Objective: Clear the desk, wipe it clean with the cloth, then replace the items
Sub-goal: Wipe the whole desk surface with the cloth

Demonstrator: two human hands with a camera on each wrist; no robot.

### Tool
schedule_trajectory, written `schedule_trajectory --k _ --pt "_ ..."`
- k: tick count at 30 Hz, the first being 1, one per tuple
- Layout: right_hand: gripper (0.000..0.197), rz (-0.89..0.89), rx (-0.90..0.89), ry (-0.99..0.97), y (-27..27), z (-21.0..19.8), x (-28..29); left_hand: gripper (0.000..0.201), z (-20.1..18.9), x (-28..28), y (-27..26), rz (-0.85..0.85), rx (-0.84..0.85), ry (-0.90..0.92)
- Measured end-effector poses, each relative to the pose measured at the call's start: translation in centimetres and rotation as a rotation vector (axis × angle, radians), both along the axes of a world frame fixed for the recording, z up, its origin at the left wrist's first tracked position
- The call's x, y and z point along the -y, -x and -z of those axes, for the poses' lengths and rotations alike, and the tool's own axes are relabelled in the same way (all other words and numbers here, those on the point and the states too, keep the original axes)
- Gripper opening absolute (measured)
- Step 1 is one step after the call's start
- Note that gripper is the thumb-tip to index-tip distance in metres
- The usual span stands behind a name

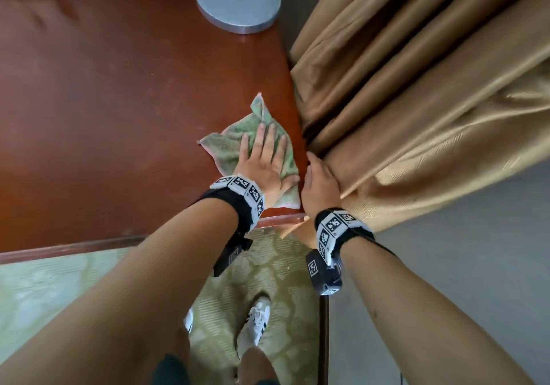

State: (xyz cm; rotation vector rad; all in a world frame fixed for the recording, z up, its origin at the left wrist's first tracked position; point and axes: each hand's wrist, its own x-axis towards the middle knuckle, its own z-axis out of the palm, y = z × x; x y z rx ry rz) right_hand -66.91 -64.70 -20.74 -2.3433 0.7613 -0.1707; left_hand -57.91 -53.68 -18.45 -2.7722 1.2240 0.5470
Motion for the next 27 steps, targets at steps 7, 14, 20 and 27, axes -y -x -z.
schedule_trajectory --k 7,14,20,27 --pt "0.051 -0.223 0.093 0.141 0.0 0.7 0.3 0.074 0.7 -0.2 1.7 -0.013 0.063 0.101" --pt "0.057 -0.352 -0.063 0.408 -1.4 0.6 -2.5 0.073 0.5 -4.5 0.0 -0.148 0.063 0.074" --pt "0.056 -0.362 -0.036 0.413 -1.8 1.0 -2.6 0.079 0.8 -5.5 -0.6 -0.215 0.090 0.049" --pt "0.072 -0.325 0.071 0.258 -1.7 0.8 -2.2 0.072 0.5 -2.7 1.7 -0.171 0.050 0.056"
